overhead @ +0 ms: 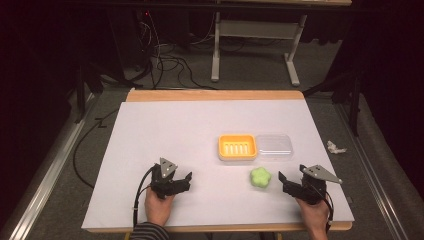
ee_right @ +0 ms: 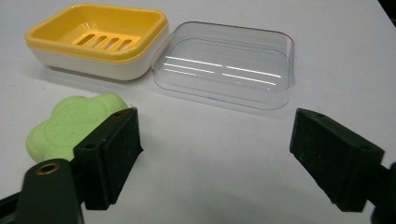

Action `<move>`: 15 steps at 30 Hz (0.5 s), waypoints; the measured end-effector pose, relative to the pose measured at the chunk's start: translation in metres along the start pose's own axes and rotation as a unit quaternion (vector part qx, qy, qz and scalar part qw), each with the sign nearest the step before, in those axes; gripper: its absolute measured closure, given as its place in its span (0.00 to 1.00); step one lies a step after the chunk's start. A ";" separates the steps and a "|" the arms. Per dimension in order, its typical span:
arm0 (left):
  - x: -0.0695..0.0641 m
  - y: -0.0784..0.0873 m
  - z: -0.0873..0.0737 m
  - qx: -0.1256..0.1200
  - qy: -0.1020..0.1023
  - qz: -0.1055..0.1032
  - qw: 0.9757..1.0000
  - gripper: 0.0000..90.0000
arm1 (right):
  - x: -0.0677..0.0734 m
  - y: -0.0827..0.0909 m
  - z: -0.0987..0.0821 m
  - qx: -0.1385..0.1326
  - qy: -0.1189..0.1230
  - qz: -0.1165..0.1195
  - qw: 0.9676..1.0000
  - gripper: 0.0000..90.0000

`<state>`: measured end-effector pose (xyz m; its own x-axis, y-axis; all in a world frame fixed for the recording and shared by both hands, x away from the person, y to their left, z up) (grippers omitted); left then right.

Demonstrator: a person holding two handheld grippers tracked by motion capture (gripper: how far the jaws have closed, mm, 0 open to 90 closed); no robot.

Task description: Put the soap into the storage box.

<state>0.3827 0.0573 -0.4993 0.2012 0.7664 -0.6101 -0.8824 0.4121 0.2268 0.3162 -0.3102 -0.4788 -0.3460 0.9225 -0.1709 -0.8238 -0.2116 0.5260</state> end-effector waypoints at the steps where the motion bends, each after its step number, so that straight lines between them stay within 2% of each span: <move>1: 0.000 0.000 0.000 0.001 -0.002 0.001 1.000 0.19 | 0.000 0.001 0.000 0.000 0.004 -0.001 1.000 0.17; 5: 0.000 0.000 0.000 0.000 0.000 0.000 1.000 0.20 | 0.002 0.003 -0.001 -0.002 0.003 -0.007 1.000 0.16; 10: 0.000 0.000 0.000 0.002 -0.001 0.002 1.000 0.20 | 0.009 0.006 -0.001 -0.009 0.002 0.000 1.000 0.16; 15: 0.000 0.000 0.000 0.001 -0.001 0.001 1.000 0.20 | 0.017 0.009 0.000 -0.006 0.018 0.011 1.000 0.14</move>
<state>0.3828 0.0568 -0.4996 0.2008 0.7682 -0.6079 -0.8820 0.4118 0.2291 0.3035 -0.2963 -0.4768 -0.3795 0.9056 -0.1896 -0.8210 -0.2351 0.5203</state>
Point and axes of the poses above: each handheld gripper's, and its own axes: y roughly backward along the jaws, z roughly out of its top, x roughly to its left, the point moved 3 cm from there along -y, roughly forward along the jaws, and after that the axes turned 13 degrees about y, right-handed, at the moved point
